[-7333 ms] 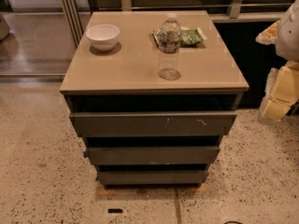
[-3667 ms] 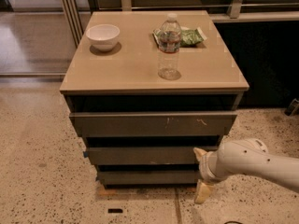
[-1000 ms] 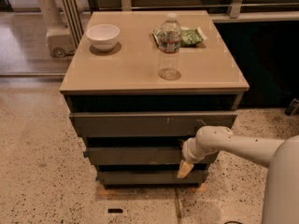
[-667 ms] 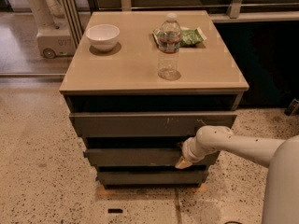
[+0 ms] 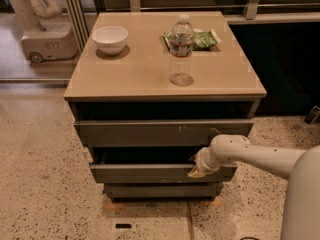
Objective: Open middle drawer
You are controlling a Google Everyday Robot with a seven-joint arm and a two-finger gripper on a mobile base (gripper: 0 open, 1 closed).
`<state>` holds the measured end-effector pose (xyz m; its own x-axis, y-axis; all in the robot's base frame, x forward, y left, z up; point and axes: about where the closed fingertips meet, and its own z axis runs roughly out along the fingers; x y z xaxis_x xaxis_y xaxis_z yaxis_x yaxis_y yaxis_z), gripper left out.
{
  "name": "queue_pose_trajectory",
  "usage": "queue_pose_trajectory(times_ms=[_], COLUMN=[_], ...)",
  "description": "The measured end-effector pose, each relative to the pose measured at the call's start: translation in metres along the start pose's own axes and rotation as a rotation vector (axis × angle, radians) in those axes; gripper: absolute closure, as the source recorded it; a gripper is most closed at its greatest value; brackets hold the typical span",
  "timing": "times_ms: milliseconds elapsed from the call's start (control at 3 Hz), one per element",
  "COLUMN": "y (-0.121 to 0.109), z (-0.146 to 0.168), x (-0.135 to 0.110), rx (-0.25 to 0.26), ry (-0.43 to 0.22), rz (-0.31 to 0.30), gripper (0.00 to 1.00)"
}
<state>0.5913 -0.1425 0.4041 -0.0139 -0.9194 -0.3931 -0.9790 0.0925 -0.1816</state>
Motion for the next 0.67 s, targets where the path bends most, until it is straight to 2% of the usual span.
queue_pose_trajectory(times_ms=[333, 667], y=[0.0, 0.0088], z=[0.0, -0.0034], x=[0.0, 0.0], rx=[0.0, -0.012], ry=[0.0, -0.003], rz=[0.0, 0.001], gripper=[1.0, 1.0])
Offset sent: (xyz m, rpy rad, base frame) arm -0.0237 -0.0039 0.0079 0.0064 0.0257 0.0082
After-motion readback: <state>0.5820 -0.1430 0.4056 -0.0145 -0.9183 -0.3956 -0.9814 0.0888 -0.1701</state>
